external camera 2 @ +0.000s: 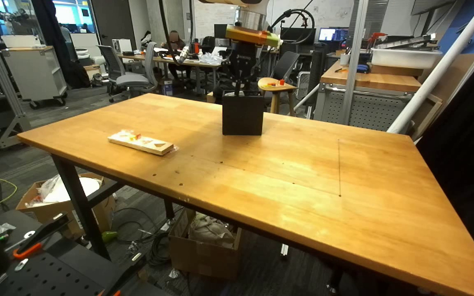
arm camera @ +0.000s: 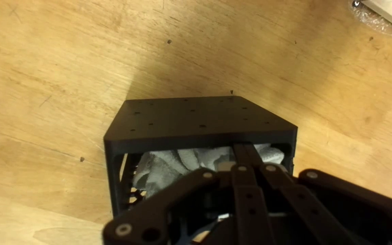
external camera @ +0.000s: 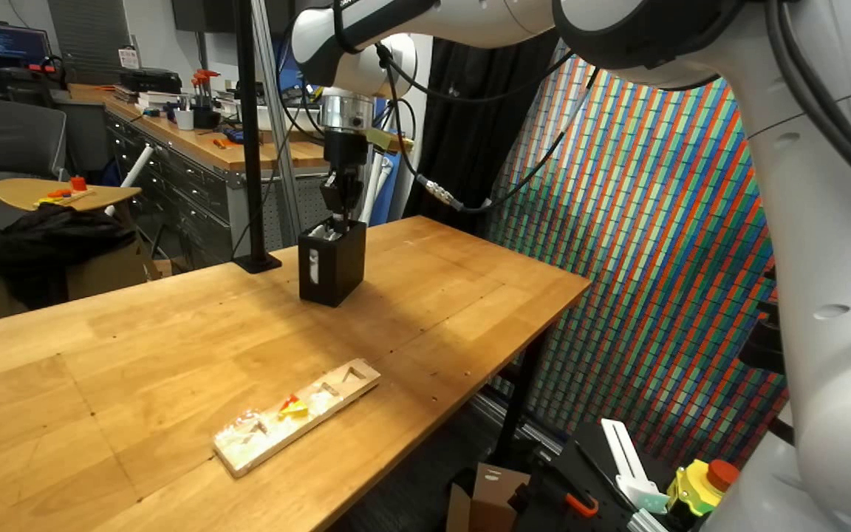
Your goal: Pick up the cloth from the table and put it in the box
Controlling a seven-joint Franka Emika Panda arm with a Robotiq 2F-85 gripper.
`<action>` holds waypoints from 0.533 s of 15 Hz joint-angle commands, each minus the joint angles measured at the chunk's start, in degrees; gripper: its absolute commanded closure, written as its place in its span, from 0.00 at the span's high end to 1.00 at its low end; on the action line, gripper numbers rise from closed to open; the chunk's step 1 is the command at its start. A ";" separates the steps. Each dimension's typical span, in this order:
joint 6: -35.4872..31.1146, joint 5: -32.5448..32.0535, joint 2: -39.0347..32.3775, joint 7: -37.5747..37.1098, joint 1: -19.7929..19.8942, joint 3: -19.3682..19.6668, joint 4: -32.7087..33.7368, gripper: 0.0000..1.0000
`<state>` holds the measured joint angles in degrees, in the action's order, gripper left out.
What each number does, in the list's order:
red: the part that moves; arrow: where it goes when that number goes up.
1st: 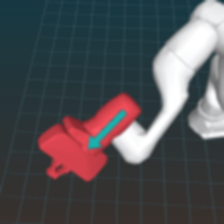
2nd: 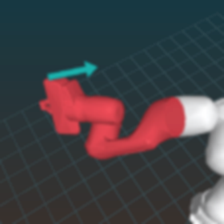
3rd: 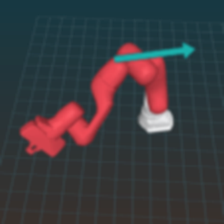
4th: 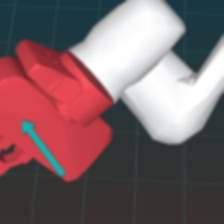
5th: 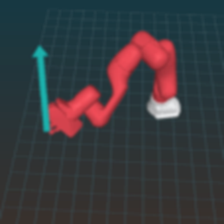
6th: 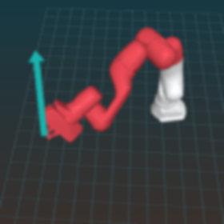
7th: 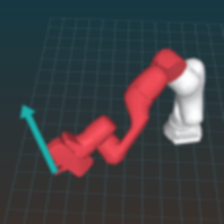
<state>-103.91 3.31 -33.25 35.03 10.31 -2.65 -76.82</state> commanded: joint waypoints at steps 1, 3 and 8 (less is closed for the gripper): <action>0.91 -1.10 0.08 0.76 -0.50 0.28 1.72 0.00; 1.16 -1.26 -0.07 0.78 -0.53 0.28 2.32 0.00; 1.43 -1.19 -0.98 0.83 -0.66 0.10 3.99 0.00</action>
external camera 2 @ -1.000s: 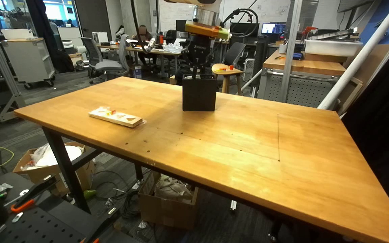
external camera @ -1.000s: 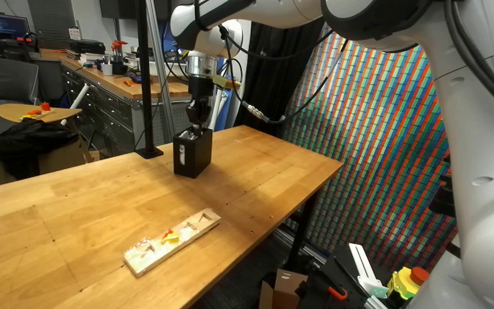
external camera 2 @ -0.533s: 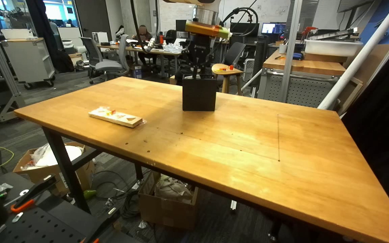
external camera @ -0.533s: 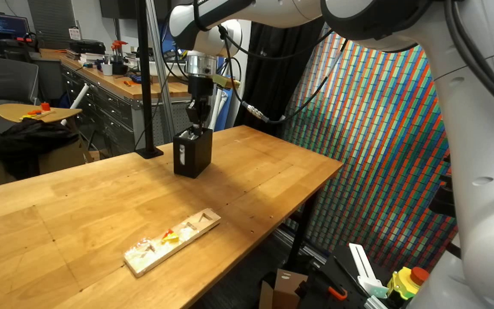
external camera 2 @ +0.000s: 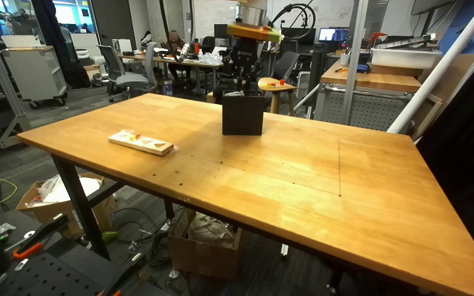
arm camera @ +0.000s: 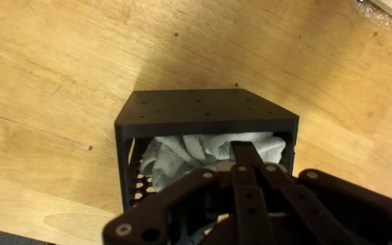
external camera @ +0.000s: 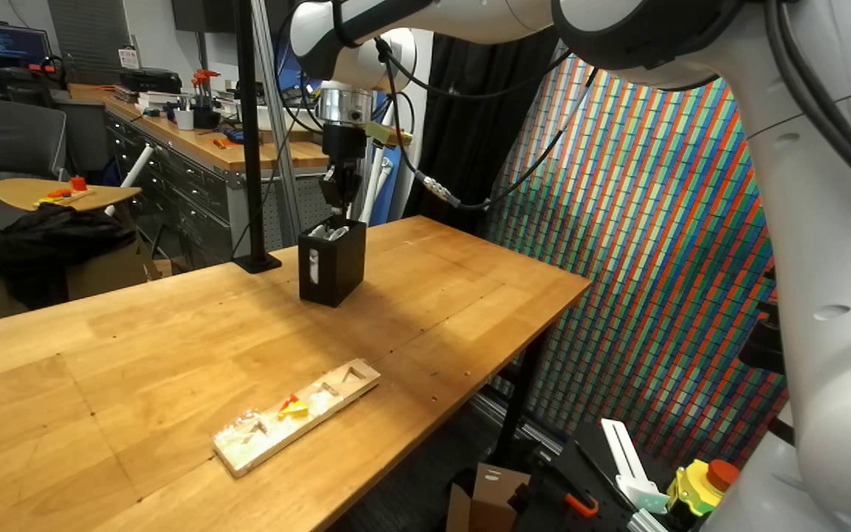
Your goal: Pick up the cloth from the table and put it in the box
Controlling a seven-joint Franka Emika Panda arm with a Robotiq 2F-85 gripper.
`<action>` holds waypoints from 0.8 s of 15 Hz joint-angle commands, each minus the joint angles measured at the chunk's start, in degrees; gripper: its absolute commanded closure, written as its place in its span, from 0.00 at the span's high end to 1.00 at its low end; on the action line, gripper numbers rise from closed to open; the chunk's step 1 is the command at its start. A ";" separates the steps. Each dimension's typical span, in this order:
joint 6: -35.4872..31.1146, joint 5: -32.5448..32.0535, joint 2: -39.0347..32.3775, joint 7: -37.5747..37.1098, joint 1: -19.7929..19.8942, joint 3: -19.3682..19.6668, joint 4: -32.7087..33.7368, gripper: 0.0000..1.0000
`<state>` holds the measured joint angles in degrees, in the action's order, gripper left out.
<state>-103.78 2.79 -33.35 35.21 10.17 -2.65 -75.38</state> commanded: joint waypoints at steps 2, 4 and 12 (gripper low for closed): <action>1.31 -0.57 -1.26 0.69 -0.59 0.03 2.94 0.00; 1.25 -0.50 -1.61 0.70 -0.67 -0.01 3.18 0.00; 0.40 0.01 -2.64 0.73 -0.52 -0.23 2.76 0.00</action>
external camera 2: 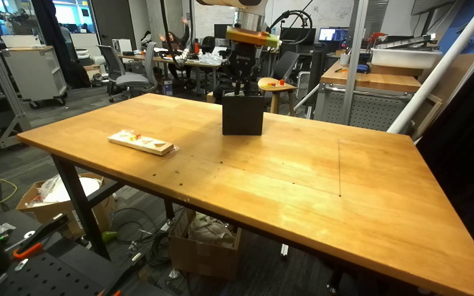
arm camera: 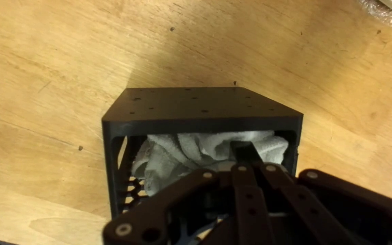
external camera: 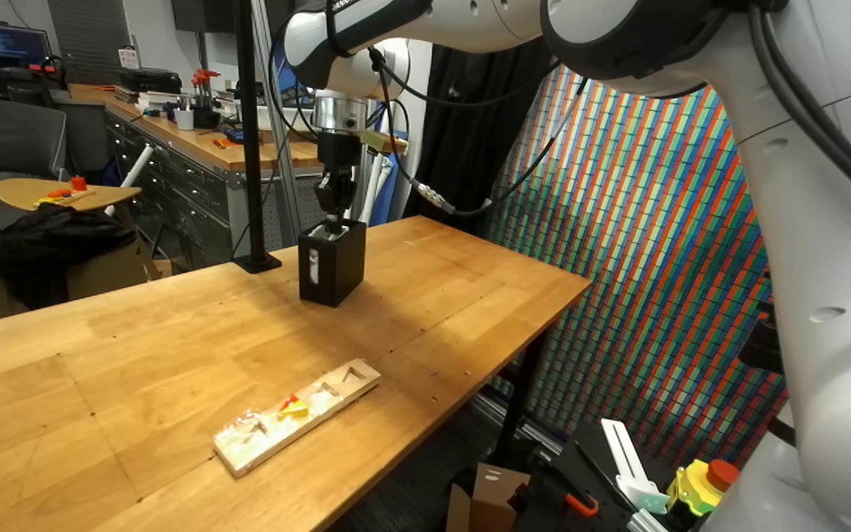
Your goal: Pick up the cloth from the table and put it in the box
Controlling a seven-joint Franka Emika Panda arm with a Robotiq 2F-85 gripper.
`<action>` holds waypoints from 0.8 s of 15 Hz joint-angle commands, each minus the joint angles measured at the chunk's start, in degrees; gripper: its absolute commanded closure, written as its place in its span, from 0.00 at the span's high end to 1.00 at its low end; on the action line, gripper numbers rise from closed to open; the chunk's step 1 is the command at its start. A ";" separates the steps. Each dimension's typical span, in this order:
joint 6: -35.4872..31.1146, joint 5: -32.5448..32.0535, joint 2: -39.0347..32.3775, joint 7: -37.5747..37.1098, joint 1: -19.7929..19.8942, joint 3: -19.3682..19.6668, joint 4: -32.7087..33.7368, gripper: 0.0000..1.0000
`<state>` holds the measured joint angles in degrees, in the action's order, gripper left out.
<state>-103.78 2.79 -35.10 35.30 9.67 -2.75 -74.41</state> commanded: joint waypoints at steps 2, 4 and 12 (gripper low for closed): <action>0.22 0.13 -1.40 0.69 0.00 -0.22 1.95 0.00; 0.02 0.30 -2.05 0.76 0.02 -0.38 2.23 0.00; -0.67 0.82 -5.08 1.10 0.33 -0.94 3.80 0.00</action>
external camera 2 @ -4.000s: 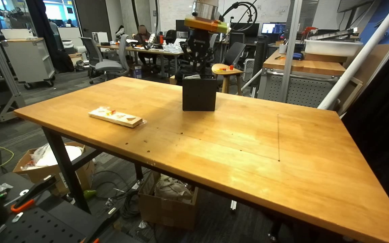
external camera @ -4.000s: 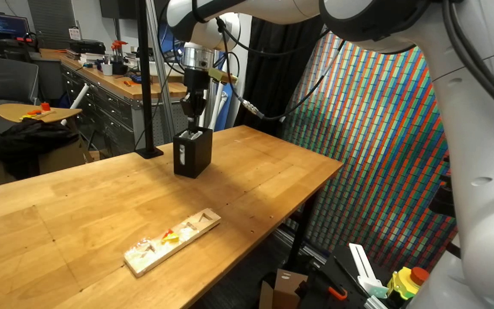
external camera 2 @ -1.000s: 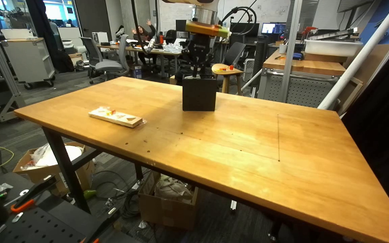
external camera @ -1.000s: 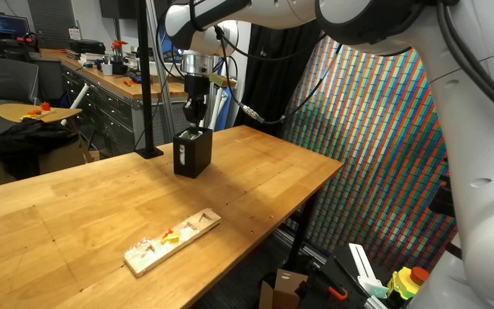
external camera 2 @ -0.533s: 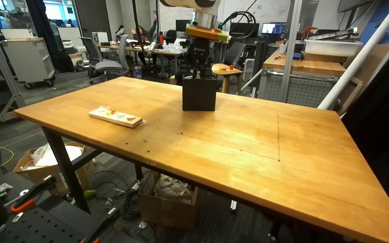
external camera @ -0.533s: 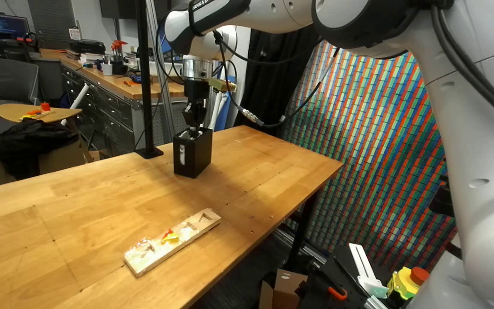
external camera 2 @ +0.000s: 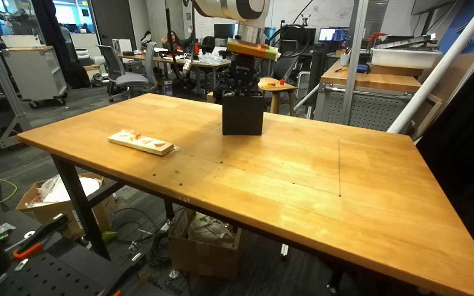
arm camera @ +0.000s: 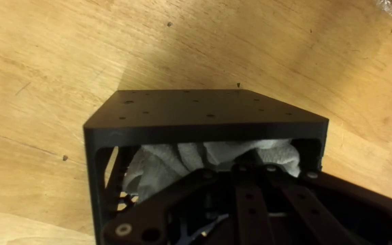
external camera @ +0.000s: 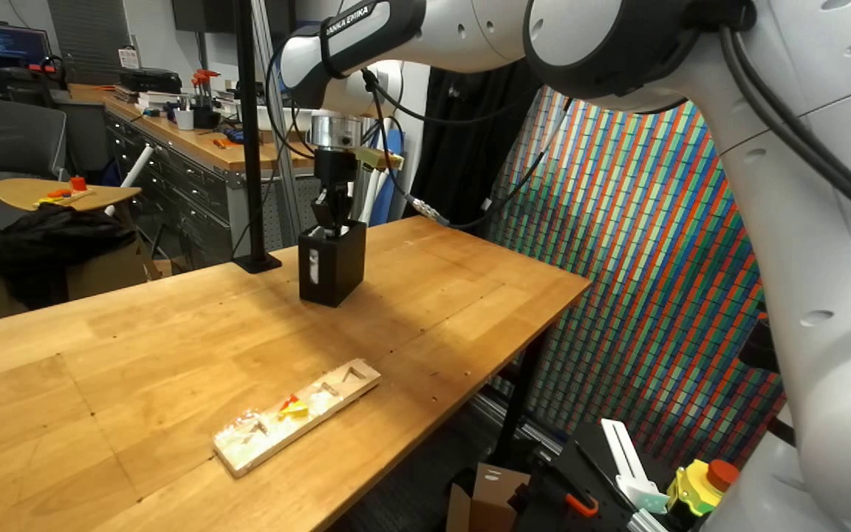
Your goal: Pick up the cloth from the table and put it in the box
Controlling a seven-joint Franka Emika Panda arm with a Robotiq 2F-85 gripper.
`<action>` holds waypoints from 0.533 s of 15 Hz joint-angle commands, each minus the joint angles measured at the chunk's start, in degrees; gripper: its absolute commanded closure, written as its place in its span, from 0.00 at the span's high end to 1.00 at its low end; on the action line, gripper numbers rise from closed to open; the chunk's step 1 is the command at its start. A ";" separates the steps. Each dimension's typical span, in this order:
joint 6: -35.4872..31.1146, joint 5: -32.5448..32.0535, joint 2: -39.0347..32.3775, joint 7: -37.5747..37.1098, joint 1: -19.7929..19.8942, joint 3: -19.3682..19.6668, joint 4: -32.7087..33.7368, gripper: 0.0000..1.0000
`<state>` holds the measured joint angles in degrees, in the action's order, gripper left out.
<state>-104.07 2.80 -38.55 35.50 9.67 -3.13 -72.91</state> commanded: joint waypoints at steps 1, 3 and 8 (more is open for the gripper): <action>-0.53 0.94 -2.01 0.87 0.40 -0.61 2.45 0.00; -0.91 1.24 -2.61 0.87 0.51 -0.74 2.47 0.00; -2.09 2.93 -4.83 0.94 1.02 -1.32 2.63 0.00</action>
<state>-105.40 3.93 -41.26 35.51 9.81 -3.30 -72.27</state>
